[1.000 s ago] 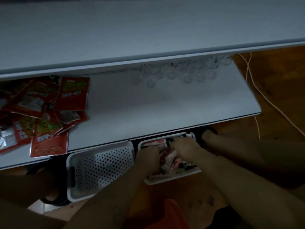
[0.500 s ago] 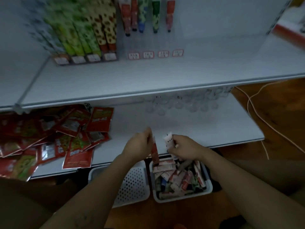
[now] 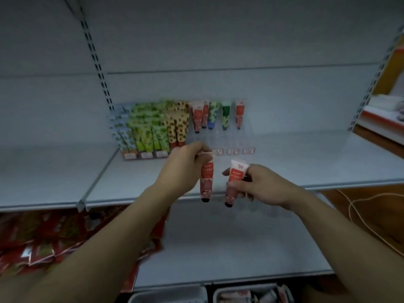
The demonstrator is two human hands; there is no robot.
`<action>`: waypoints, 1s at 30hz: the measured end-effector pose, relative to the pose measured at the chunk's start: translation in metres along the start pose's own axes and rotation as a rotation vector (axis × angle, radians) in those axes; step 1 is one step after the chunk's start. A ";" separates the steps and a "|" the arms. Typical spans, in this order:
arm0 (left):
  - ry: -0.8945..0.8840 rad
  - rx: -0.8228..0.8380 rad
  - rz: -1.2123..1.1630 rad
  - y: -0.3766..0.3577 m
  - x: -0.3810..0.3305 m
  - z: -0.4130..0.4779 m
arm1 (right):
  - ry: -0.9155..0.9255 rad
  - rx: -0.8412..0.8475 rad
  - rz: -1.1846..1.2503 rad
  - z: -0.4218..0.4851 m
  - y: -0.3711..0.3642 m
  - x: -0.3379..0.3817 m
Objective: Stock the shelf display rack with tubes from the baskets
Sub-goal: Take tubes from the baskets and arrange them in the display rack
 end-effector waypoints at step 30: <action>-0.093 -0.305 0.320 0.021 0.057 0.188 | 0.429 -0.527 -0.194 0.235 0.079 0.043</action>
Point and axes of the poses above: each hand's wrist, its own z-axis towards the middle knuckle, its own y-axis out of the back of the hand, x = y × z, the point moved 7 cm from there along z, towards the middle knuckle, and after that the axes turned 8 degrees about z, right-handed, at the moved point
